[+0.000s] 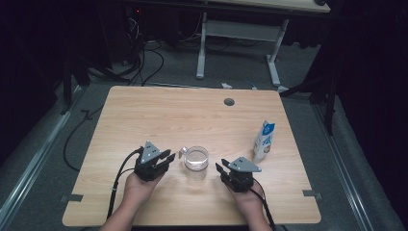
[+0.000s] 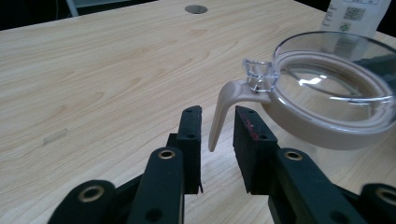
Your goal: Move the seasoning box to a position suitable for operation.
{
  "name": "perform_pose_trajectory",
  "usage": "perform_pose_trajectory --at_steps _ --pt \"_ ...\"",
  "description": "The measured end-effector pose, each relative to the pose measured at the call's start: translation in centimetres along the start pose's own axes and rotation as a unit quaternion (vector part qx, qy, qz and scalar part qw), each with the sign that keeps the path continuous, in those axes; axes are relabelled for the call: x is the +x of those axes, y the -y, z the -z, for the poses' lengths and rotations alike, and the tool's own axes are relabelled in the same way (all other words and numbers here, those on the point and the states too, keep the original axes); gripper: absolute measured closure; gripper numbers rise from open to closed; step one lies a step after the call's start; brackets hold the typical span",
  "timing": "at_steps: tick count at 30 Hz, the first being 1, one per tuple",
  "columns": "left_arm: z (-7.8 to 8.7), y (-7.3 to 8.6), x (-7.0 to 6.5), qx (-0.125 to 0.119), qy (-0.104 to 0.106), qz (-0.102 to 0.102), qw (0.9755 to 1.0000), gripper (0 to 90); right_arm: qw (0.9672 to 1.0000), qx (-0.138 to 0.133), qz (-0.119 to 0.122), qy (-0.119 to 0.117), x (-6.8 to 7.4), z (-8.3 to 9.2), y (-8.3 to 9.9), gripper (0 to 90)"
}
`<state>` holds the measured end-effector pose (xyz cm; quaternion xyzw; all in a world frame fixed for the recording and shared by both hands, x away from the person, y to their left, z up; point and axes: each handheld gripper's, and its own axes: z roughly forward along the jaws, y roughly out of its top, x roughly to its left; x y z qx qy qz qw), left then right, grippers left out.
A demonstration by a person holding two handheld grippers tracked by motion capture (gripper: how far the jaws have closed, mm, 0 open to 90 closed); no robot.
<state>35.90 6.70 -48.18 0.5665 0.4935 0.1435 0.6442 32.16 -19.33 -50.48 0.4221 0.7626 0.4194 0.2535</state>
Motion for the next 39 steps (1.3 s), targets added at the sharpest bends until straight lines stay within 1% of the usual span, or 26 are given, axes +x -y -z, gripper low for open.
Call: perform_pose_trajectory --at_steps 1,3,5,6,7,10,11,12,13,14,15,17,20,22,25,28,31,33,39 --pt "-0.1 0.0 -0.2 0.001 0.01 0.004 0.9999 72.2 1.0 -0.001 -0.003 0.0 0.0 0.0 0.0 68.9" --pt "-0.2 -0.1 -0.3 0.002 0.01 0.005 0.9999 73.4 1.0 -0.001 -0.004 -0.002 -0.1 0.1 0.0 68.9" --pt "-0.3 -0.1 -0.4 -0.002 0.011 0.007 0.9999 75.4 1.0 -0.004 -0.003 -0.003 -0.2 0.1 -0.1 68.8" --pt "-0.3 -0.2 -0.4 -0.008 0.01 0.011 0.9999 75.4 1.0 -0.004 -0.003 -0.003 -0.2 0.1 -0.1 68.8" --pt "-0.4 -0.4 -0.6 -0.013 0.015 0.016 0.9997 78.7 1.0 -0.003 -0.005 0.0 -0.2 0.1 -0.1 69.4" --pt "-0.5 -0.6 -0.8 -0.02 0.017 0.018 0.9995 83.2 1.0 -0.002 -0.004 -0.001 -0.2 0.1 -0.1 69.9" --pt "-0.6 -0.7 -0.9 -0.021 0.019 0.018 0.9994 83.2 1.0 -0.002 -0.004 -0.001 -0.2 0.1 -0.1 69.9" --pt "-0.7 -0.8 -1.1 -0.026 0.021 0.016 0.9993 85.4 1.0 -0.003 -0.004 -0.002 -0.1 0.0 -0.1 67.6" --pt "-0.7 -0.8 -1.1 -0.026 0.021 0.016 0.9993 85.9 1.0 -0.003 -0.004 -0.002 -0.1 0.0 -0.1 67.6" --pt "-0.8 -0.8 -1.3 -0.03 0.023 0.012 0.9992 85.9 1.0 -0.003 0.0 -0.003 -0.1 0.0 -0.1 64.9" --pt "-0.9 -0.9 -1.4 -0.034 0.024 0.012 0.9991 87.7 1.0 0.0 0.009 -0.003 0.1 -0.1 -0.1 63.6" --pt "-1.3 -1.0 -1.8 -0.037 0.027 0.014 0.9988 89.5 1.0 0.002 0.008 -0.004 0.2 -0.2 -0.1 63.5" --pt "-1.5 -1.1 -2.1 -0.042 0.032 0.008 0.9986 90.0 0.9999 0.001 0.01 -0.006 0.2 -0.1 -0.1 63.1" --pt "-1.7 -1.3 -2.4 -0.042 0.035 0.009 0.9985 90.0 0.9999 -0.002 0.011 -0.011 0.3 0.0 -0.1 59.7" --pt "-2.2 -1.3 -2.7 -0.044 0.034 0.004 0.9985 90.0 0.9998 -0.004 0.011 -0.013 0.3 0.1 -0.2 59.7" --pt "-2.5 -1.3 -2.9 -0.044 0.035 0.003 0.9984 90.0 0.9998 -0.005 0.008 -0.015 0.3 0.1 -0.2 59.7" --pt "-2.7 -1.3 -2.9 -0.046 0.033 0.003 0.9984 90.0 0.9998 -0.005 0.006 -0.017 0.3 0.1 -0.2 59.7" --pt "-2.8 -1.1 -2.7 -0.042 0.028 -0.001 0.9987 90.0 0.9997 -0.007 0.007 -0.02 0.4 0.2 -0.3 59.3" --pt "-2.8 -0.9 -2.7 -0.044 0.027 -0.007 0.9987 90.0 0.9996 -0.012 0.007 -0.025 0.6 0.4 -0.5 59.3"
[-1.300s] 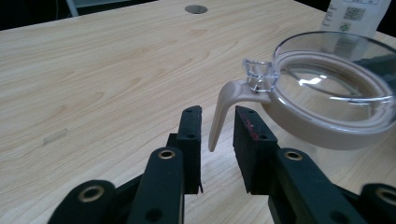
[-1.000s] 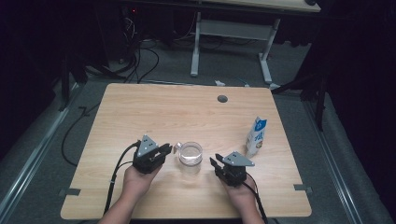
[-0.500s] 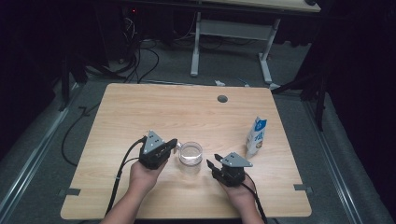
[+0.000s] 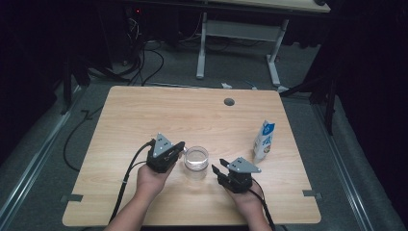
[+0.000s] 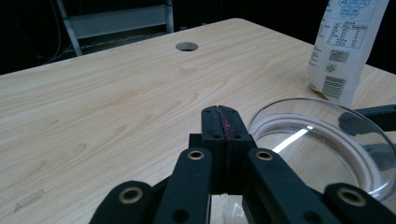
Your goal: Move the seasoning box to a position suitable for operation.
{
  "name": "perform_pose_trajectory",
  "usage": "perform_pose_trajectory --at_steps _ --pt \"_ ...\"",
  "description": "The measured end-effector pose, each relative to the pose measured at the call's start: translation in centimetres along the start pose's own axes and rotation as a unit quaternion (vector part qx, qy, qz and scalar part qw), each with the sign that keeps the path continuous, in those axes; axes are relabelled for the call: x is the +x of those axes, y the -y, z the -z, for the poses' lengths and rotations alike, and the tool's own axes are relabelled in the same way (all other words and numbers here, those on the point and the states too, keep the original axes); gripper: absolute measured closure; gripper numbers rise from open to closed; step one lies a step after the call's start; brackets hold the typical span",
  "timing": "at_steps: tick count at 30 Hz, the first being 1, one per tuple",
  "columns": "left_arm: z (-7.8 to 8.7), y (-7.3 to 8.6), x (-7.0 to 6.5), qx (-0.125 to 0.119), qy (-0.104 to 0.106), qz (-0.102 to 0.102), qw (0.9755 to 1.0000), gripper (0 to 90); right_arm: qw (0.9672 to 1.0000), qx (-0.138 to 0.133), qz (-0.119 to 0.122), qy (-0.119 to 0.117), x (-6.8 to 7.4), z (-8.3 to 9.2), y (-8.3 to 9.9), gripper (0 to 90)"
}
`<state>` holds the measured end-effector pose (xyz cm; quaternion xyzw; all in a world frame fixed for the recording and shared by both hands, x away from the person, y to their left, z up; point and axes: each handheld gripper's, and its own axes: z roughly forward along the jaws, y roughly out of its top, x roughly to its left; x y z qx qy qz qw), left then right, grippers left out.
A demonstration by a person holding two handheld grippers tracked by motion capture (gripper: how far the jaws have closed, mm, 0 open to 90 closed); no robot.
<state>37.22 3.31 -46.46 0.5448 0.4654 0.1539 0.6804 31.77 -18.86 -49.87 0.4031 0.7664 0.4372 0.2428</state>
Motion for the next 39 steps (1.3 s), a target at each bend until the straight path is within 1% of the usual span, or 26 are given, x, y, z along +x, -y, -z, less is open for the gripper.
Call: perform_pose_trajectory --at_steps 2,7,9,11,13,14,15,20,28,30,31,32,33,36,39 --pt "0.0 0.0 0.0 -0.001 0.0 -0.002 1.0 90.0 1.0 -0.004 -0.003 -0.004 0.0 0.0 0.0 59.3" --pt "0.0 0.1 0.0 -0.004 0.001 -0.001 1.0 90.0 0.9999 -0.009 0.002 -0.01 0.4 0.1 -0.1 62.3" --pt "0.0 0.1 0.0 -0.005 0.001 -0.001 1.0 90.0 0.9998 -0.012 0.007 -0.011 0.6 0.2 -0.2 66.2" --pt "0.0 0.2 0.0 -0.005 0.001 -0.001 1.0 90.0 0.9998 -0.014 0.007 -0.011 0.7 0.2 -0.2 67.5" --pt "0.0 0.2 0.0 -0.006 0.001 0.001 1.0 90.0 0.9996 -0.019 0.012 -0.014 0.9 0.3 -0.4 71.8" --pt "0.0 0.2 0.0 -0.006 0.001 0.001 1.0 90.0 0.9996 -0.019 0.012 -0.014 0.9 0.3 -0.4 71.8" --pt "0.0 0.2 0.0 -0.007 0.001 0.001 1.0 90.0 0.9995 -0.022 0.012 -0.017 1.1 0.4 -0.4 74.0" --pt "0.0 0.2 0.1 -0.01 0.002 0.002 1.0 90.0 0.9993 -0.027 0.017 -0.019 1.3 0.5 -0.6 78.1" --pt "0.0 0.3 0.1 -0.01 0.001 0.002 0.9999 90.0 0.9991 -0.031 0.022 -0.021 1.5 0.8 -0.7 82.0" --pt "0.0 0.2 0.1 -0.01 0.001 0.003 0.9999 90.0 0.9988 -0.036 0.025 -0.021 1.6 0.8 -0.7 85.0" --pt "0.0 0.2 0.1 -0.01 0.001 0.003 0.9999 90.0 0.9987 -0.036 0.026 -0.023 1.7 0.8 -0.8 87.9" --pt "0.0 0.2 0.1 -0.011 0.001 0.005 0.9999 90.0 0.9987 -0.036 0.026 -0.023 1.7 0.8 -0.8 87.9" --pt "0.0 0.2 0.1 -0.011 0.001 0.005 0.9999 90.0 0.9986 -0.038 0.029 -0.024 1.8 0.9 -0.9 89.8" --pt "0.0 0.2 0.1 -0.011 0.001 0.004 0.9999 90.0 0.9985 -0.037 0.03 -0.028 2.0 0.9 -0.9 89.9" --pt "-0.1 0.2 0.2 -0.013 0.001 0.008 0.9999 90.0 0.9983 -0.037 0.032 -0.03 2.2 0.8 -0.9 89.8"
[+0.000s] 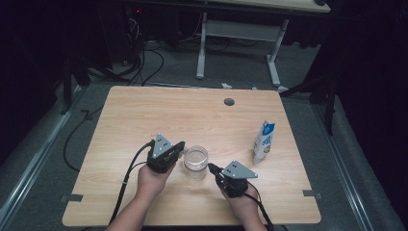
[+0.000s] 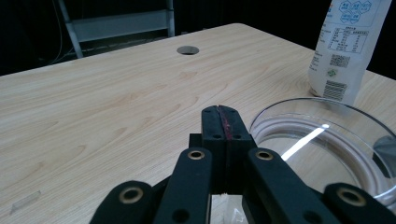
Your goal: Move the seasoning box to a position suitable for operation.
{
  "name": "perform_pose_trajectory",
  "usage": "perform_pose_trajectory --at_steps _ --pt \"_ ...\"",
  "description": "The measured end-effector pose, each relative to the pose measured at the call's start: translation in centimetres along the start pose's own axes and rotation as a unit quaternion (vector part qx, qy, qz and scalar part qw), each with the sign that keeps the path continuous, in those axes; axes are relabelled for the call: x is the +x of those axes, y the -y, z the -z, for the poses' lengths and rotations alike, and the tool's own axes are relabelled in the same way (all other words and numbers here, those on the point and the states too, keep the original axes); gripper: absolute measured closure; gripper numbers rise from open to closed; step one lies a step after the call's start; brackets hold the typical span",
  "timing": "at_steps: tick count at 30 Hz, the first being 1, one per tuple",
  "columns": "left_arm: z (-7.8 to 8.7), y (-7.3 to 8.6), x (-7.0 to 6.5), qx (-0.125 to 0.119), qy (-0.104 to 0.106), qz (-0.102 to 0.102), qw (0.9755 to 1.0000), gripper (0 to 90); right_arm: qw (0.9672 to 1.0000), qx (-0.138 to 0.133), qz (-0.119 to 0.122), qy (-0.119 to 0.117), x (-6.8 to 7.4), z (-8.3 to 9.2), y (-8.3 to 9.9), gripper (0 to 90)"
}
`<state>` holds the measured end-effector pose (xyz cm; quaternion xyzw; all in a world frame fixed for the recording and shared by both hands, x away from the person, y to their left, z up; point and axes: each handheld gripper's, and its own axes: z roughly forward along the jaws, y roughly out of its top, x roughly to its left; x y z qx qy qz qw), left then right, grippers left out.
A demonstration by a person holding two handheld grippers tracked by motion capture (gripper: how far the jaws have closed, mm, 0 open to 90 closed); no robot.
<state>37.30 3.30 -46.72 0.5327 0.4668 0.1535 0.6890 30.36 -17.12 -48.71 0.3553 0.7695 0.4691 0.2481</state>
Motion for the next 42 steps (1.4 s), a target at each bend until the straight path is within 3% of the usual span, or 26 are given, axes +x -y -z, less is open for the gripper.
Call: perform_pose_trajectory --at_steps 23,27,34,42 --pt "0.2 -0.3 0.3 -0.002 -0.006 0.019 0.9998 90.0 0.9999 -0.014 0.004 -0.005 0.4 -0.1 -0.9 89.3" --pt "1.7 -0.4 0.5 -0.008 -0.003 0.017 0.9998 90.0 0.9998 -0.016 0.005 -0.006 0.4 0.0 -1.1 89.3" --pt "4.5 1.0 1.3 -0.002 -0.006 0.041 0.9991 90.0 0.9997 -0.022 0.007 -0.005 0.4 0.1 -1.4 89.2" --pt "5.5 2.9 -0.3 0.016 0.019 0.047 0.9986 90.0 0.9995 -0.029 0.008 -0.004 0.5 0.2 -1.7 89.2"
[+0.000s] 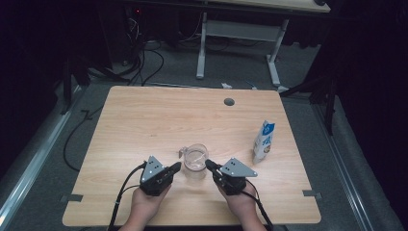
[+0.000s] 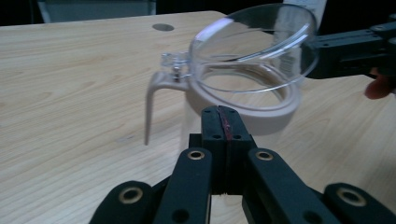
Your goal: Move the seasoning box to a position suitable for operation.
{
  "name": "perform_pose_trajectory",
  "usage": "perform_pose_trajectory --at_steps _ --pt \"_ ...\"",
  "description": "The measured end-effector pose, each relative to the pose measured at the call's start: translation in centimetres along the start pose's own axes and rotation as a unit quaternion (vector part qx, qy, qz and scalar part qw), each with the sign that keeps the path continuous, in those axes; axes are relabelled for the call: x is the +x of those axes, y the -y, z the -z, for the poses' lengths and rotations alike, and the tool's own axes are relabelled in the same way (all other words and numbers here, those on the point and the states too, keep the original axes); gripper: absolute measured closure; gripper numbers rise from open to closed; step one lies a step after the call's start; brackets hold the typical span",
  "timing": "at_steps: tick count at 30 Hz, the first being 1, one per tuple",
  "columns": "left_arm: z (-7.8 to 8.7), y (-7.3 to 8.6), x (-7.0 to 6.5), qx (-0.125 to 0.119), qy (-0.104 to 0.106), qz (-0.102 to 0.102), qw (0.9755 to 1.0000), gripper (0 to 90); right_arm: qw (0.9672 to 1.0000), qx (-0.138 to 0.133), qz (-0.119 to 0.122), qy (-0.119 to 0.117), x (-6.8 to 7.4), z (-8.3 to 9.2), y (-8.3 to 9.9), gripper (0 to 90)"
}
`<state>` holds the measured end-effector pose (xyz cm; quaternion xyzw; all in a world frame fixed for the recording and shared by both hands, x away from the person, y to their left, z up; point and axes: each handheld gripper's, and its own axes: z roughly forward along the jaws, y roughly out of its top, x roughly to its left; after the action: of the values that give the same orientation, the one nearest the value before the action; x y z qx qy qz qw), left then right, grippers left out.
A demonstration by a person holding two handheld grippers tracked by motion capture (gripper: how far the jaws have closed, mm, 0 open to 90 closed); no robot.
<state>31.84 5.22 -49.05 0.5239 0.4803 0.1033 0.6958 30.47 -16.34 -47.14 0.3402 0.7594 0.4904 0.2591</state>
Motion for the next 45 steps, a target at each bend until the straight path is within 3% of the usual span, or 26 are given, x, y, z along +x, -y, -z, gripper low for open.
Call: perform_pose_trajectory --at_steps 6,15,45 --pt "-0.1 0.4 -0.8 0.0 0.013 0.014 0.9998 90.0 1.0 -0.005 -0.001 -0.002 0.2 0.3 -0.2 89.2" --pt "-0.5 0.6 -1.6 0.003 0.022 0.011 0.9997 90.0 1.0 -0.008 -0.003 -0.003 0.2 0.2 -0.3 89.1" --pt "-0.7 0.0 -2.3 -0.019 0.027 0.013 0.9994 90.0 1.0 0.004 -0.004 -0.007 0.2 -0.7 0.3 89.0"
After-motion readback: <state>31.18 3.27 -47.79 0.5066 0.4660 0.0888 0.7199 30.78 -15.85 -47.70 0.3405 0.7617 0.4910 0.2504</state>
